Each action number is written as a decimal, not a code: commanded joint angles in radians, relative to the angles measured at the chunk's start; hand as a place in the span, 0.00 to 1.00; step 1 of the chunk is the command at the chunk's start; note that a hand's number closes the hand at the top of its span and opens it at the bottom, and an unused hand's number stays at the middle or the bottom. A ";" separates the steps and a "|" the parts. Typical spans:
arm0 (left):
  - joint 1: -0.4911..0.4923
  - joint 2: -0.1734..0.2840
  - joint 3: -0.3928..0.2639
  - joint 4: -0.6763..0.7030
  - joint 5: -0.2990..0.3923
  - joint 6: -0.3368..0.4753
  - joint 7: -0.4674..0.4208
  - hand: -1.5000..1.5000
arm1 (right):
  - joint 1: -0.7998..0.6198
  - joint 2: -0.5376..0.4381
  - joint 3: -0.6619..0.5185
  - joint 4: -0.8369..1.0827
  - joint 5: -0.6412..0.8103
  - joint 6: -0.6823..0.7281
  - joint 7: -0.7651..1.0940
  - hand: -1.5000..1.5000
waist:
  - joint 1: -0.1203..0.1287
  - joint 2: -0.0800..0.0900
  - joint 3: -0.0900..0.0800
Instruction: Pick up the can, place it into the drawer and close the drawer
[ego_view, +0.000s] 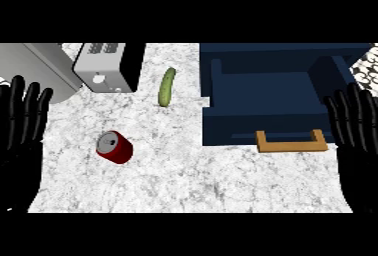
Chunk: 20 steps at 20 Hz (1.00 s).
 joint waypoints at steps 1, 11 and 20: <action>-0.014 0.041 -0.022 -0.022 0.101 -0.113 0.014 0.00 | -0.011 0.007 -0.007 0.010 0.005 -0.007 -0.021 0.00 | 0.014 0.011 -0.024; 0.094 0.374 -0.064 0.130 0.494 -0.670 0.071 0.00 | 0.048 -0.044 -0.081 0.038 0.008 -0.024 0.147 0.00 | 0.013 0.013 -0.026; -0.092 0.454 0.064 0.337 0.696 -0.776 0.182 0.00 | 0.187 -0.061 -0.116 -0.090 -0.064 0.045 0.171 0.00 | 0.003 0.011 -0.024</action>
